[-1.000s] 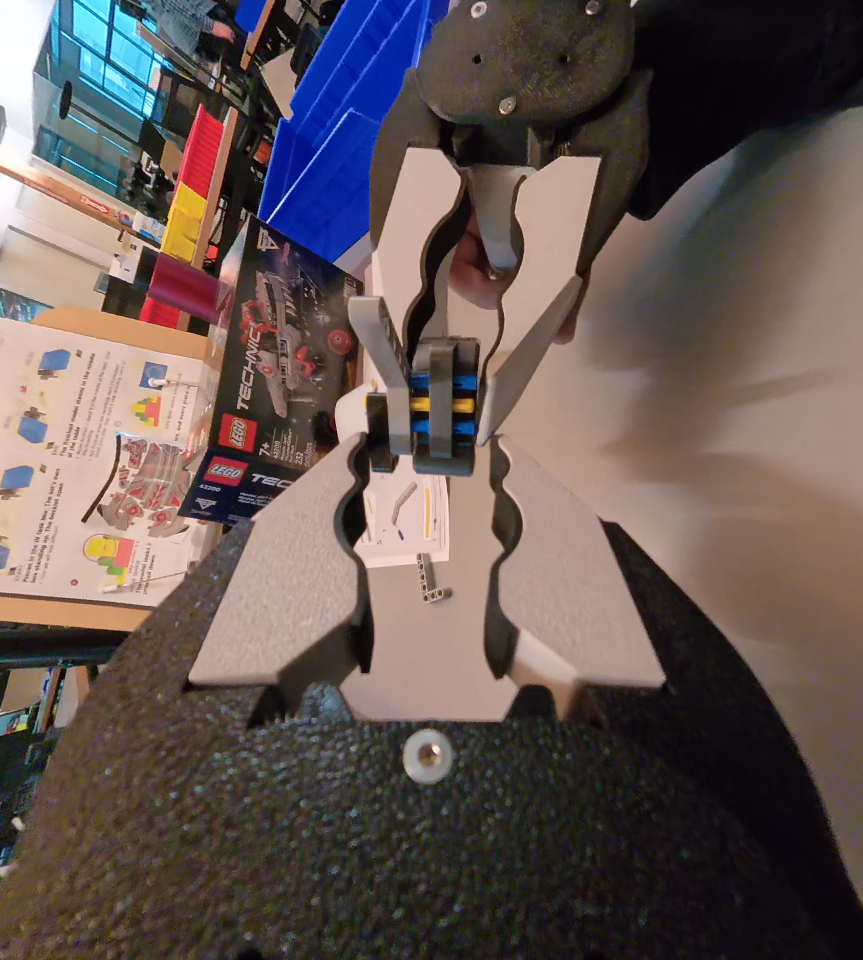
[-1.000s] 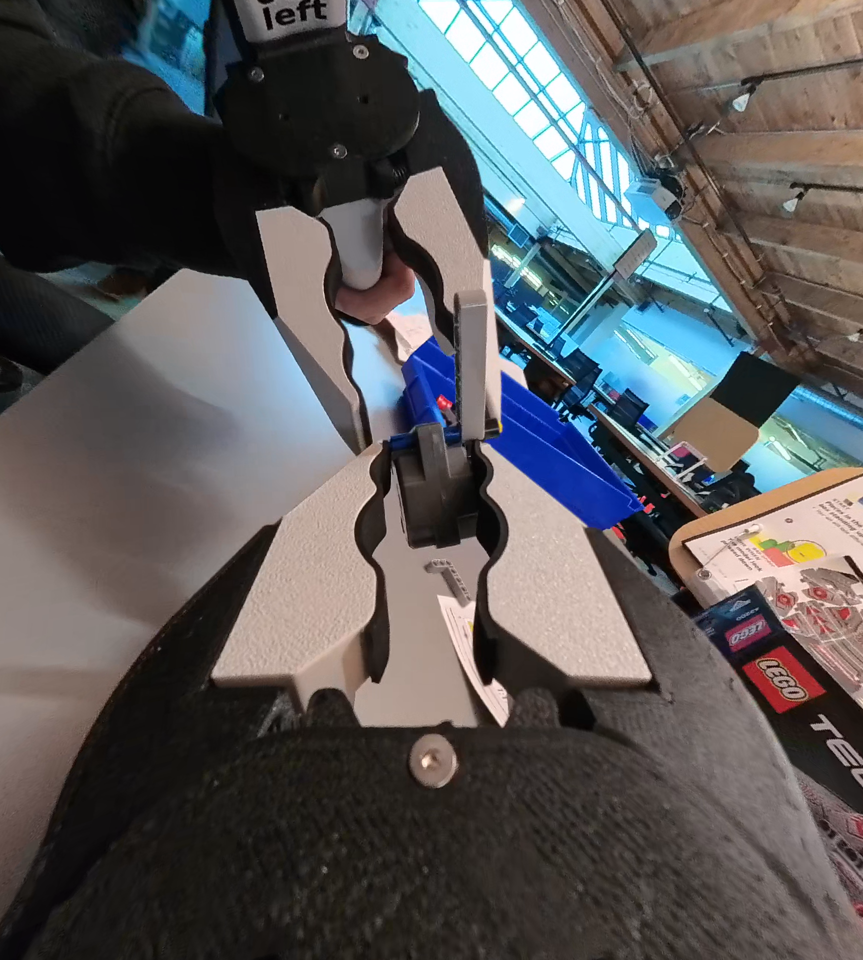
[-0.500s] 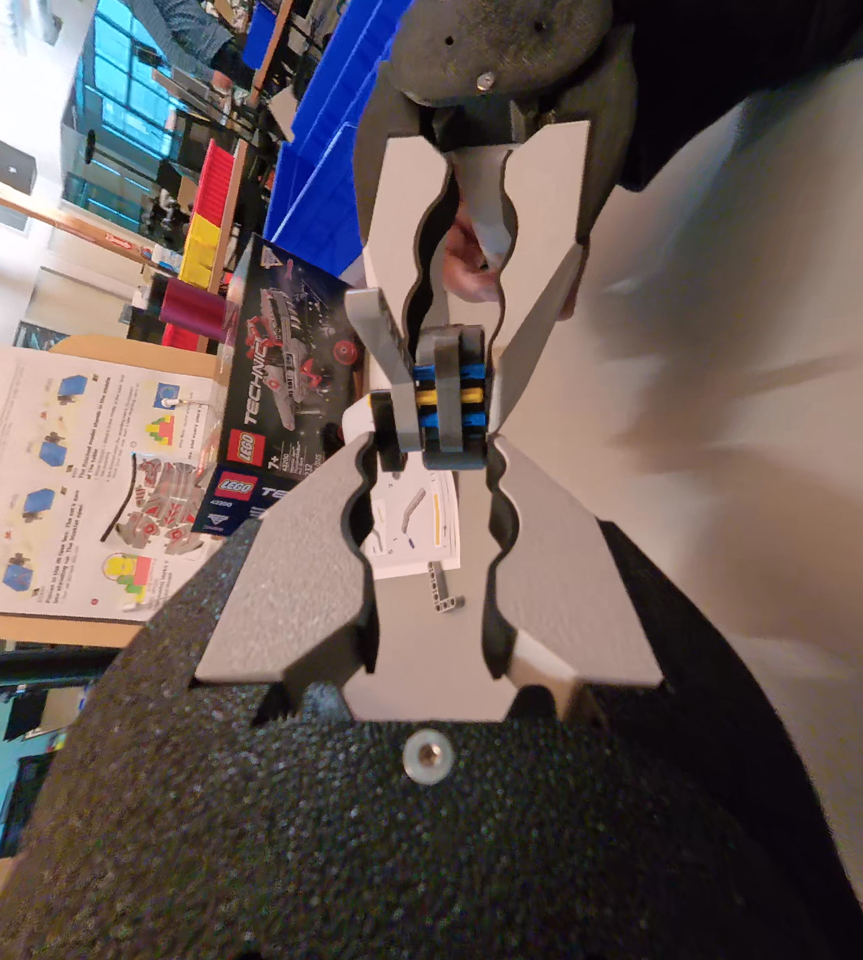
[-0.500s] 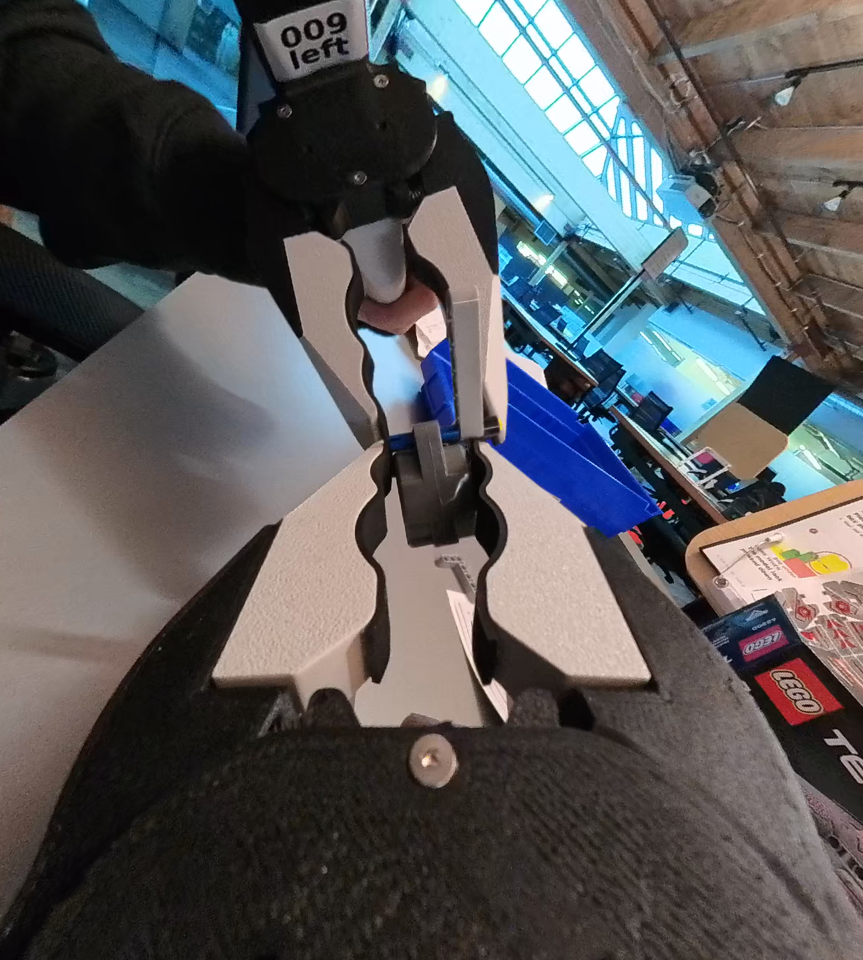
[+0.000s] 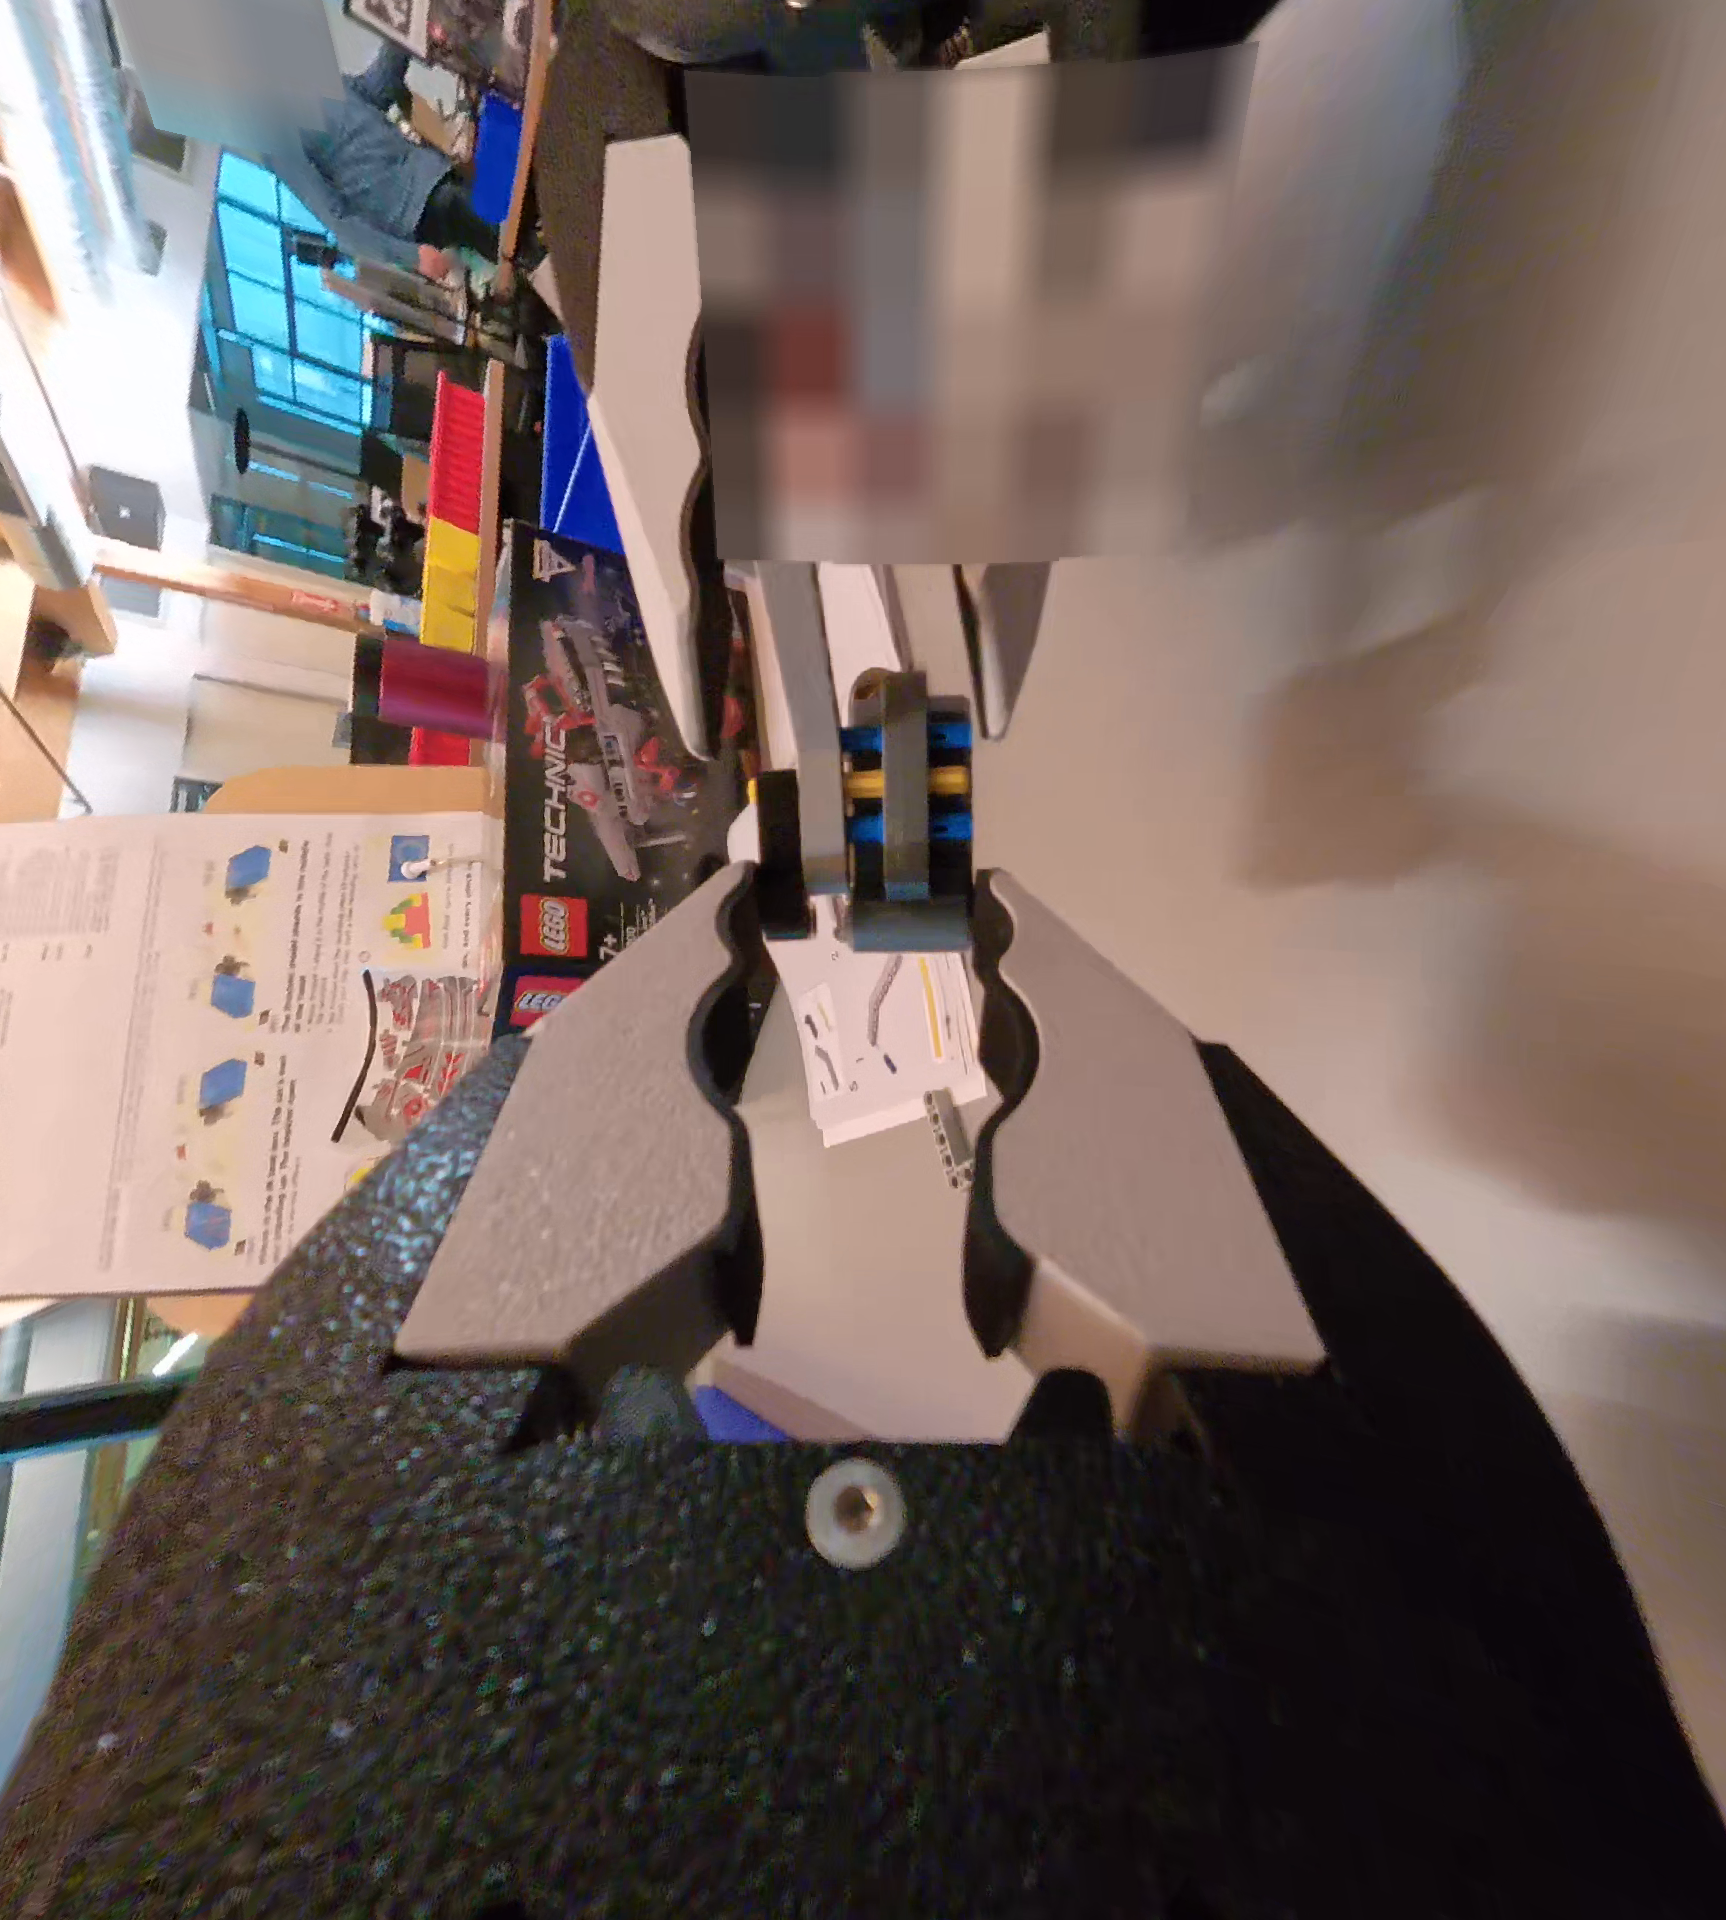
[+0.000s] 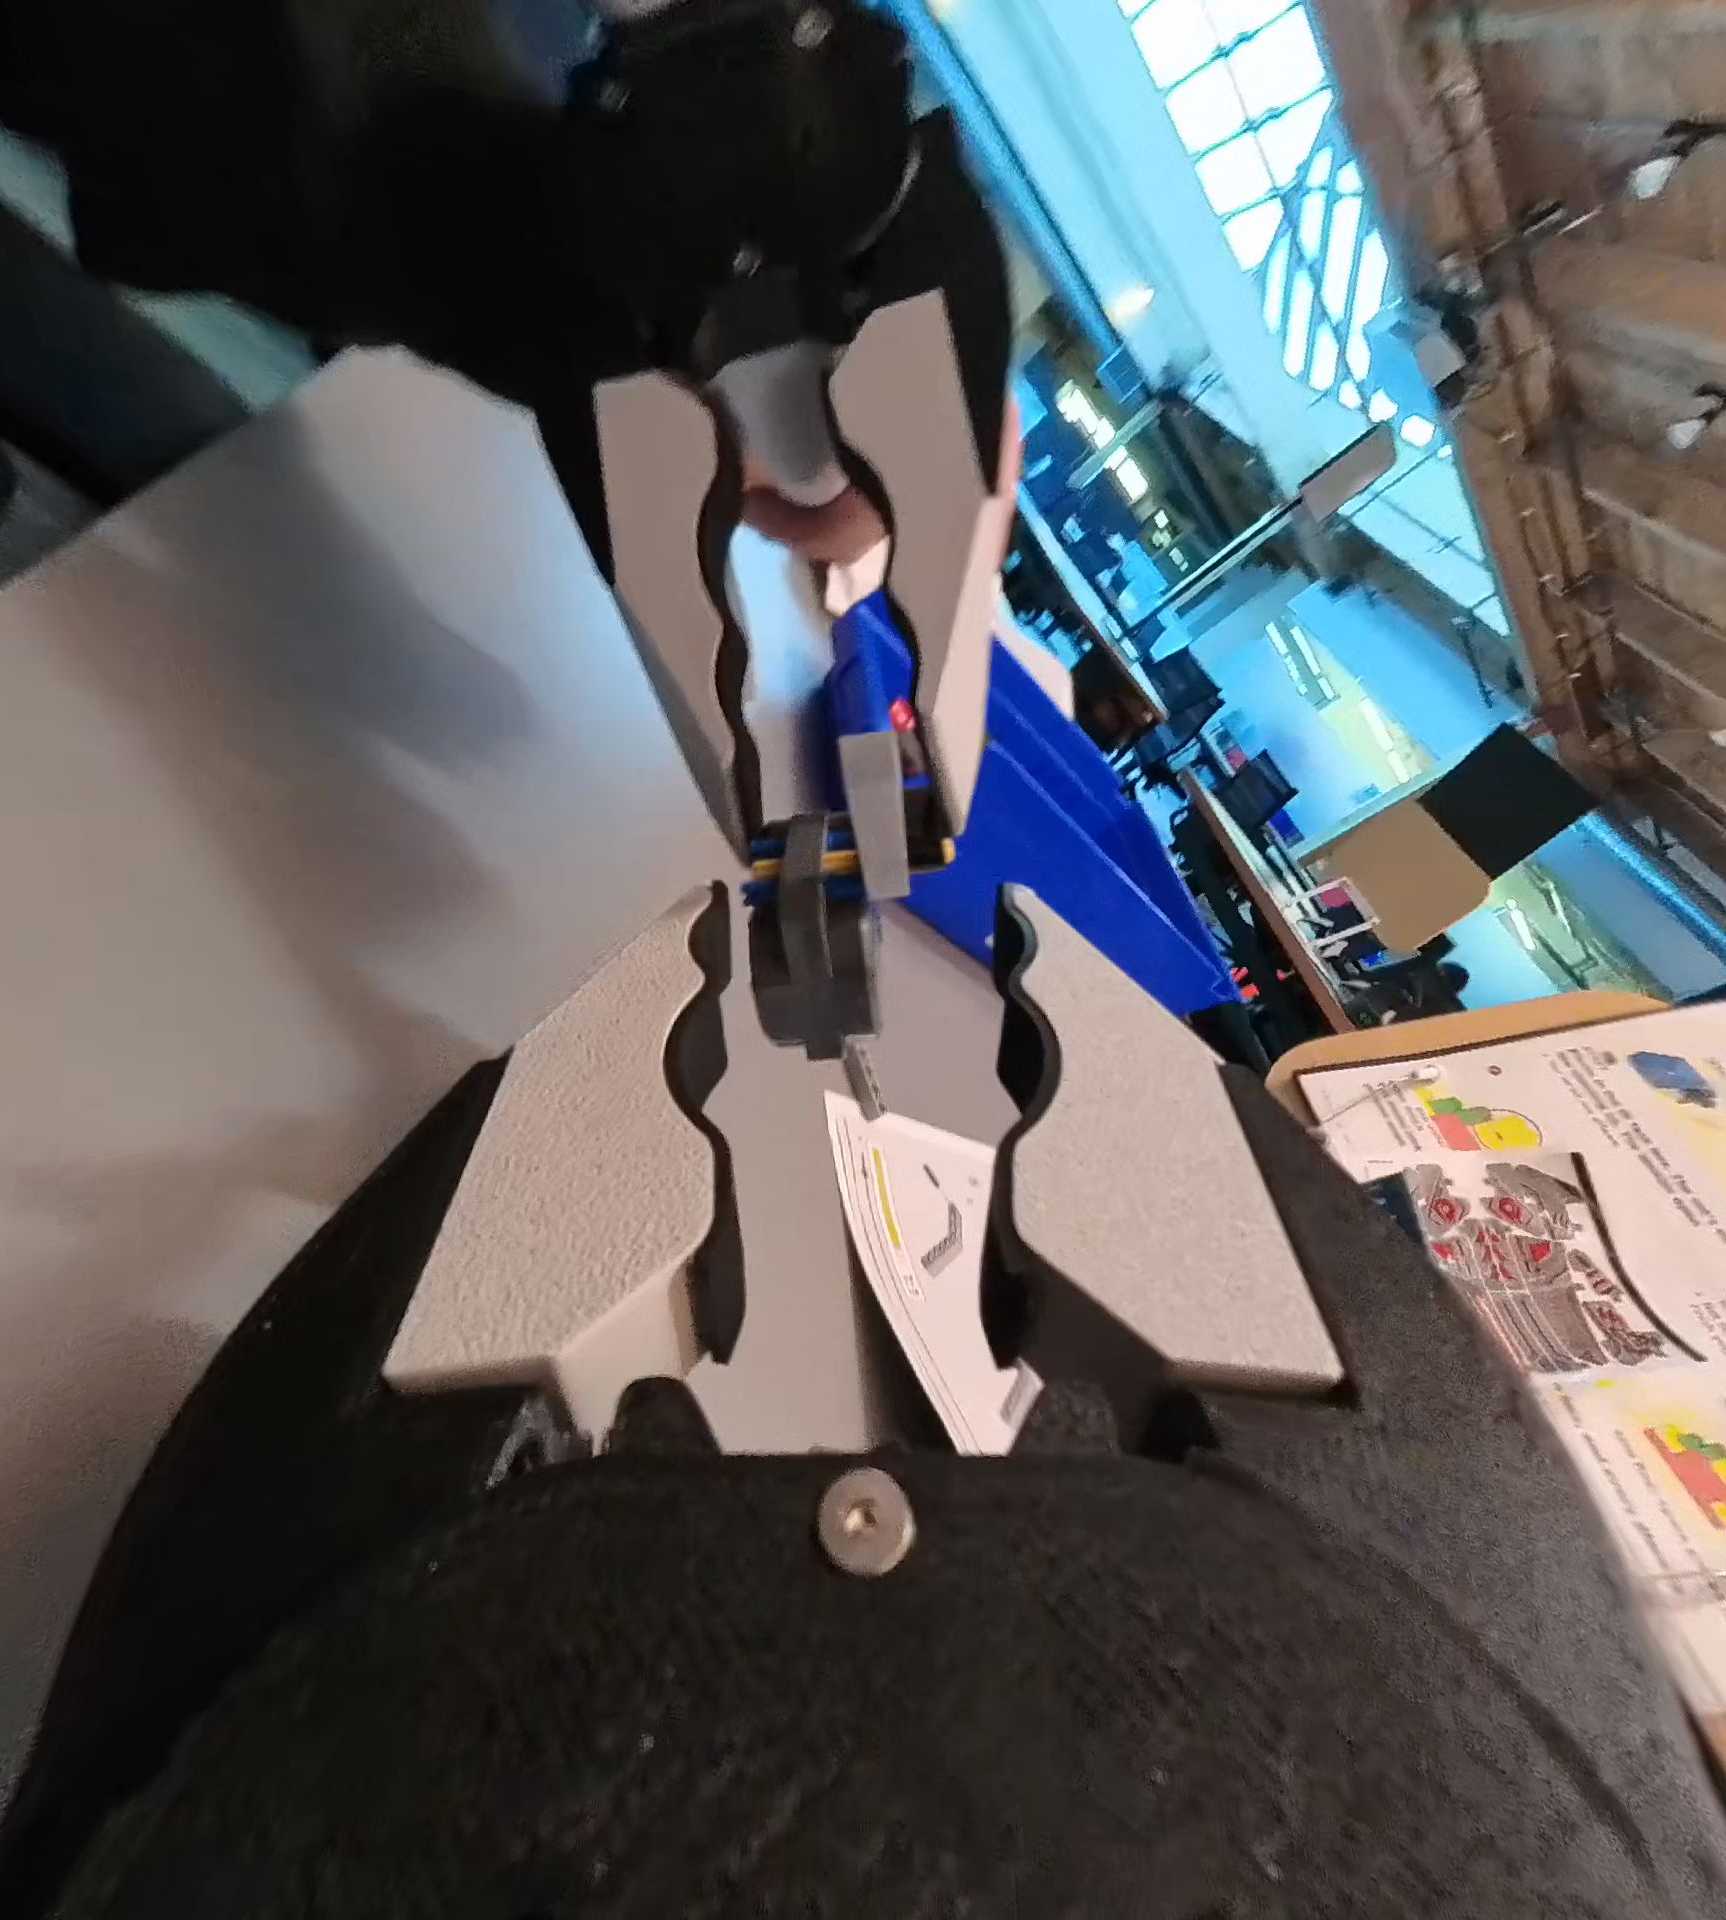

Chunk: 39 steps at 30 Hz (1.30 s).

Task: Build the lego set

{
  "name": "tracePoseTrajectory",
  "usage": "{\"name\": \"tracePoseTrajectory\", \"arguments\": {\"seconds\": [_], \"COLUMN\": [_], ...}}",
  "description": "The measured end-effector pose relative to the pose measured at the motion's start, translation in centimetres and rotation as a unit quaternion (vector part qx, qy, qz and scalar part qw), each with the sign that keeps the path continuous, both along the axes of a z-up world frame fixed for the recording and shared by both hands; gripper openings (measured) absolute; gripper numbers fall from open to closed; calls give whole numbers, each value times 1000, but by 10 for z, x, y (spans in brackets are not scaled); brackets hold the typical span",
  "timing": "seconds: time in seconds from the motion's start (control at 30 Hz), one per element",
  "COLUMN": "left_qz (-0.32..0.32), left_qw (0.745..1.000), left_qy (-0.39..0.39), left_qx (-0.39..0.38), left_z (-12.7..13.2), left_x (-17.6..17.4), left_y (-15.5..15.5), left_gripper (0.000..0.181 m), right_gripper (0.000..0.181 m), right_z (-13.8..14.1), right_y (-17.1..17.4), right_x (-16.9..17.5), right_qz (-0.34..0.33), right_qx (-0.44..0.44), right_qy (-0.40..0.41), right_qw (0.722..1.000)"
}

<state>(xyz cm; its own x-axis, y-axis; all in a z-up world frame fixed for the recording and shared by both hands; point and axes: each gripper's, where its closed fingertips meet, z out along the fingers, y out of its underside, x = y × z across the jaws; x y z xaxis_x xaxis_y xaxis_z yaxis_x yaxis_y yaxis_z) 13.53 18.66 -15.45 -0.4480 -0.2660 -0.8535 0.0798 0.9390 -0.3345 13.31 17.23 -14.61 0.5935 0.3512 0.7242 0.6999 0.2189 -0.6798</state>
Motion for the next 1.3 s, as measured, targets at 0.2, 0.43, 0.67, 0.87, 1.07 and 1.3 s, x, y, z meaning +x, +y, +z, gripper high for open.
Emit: {"name": "tracePoseTrajectory", "arguments": {"seconds": [0.2,0.43,0.67,0.87,1.07,1.3], "left_qz": [-30,-37,-41,-23,-6,0], "left_qw": [999,995,993,999,998,999], "left_qy": [25,8,-36,-27,-13,-23], "left_qx": [-3,-95,-102,-38,-54,-24], "left_z": [-4,14,34,26,22,24], "left_x": [-3,-5,-9,-7,-4,-5], "left_y": [-9,-13,-15,-18,-11,-9], "left_gripper": [38,42,39,39,42,40], "right_gripper": [44,42,42,42,42,42], "right_z": [-11,8,26,28,32,31], "right_y": [8,2,-5,-8,-10,-9], "right_x": [-10,-13,-13,-24,-27,-28], "right_qz": [-8,31,50,82,91,90], "right_qx": [-1,17,45,37,38,45], "right_qy": [-61,54,97,120,127,119], "right_qw": [998,998,993,989,987,988]}}
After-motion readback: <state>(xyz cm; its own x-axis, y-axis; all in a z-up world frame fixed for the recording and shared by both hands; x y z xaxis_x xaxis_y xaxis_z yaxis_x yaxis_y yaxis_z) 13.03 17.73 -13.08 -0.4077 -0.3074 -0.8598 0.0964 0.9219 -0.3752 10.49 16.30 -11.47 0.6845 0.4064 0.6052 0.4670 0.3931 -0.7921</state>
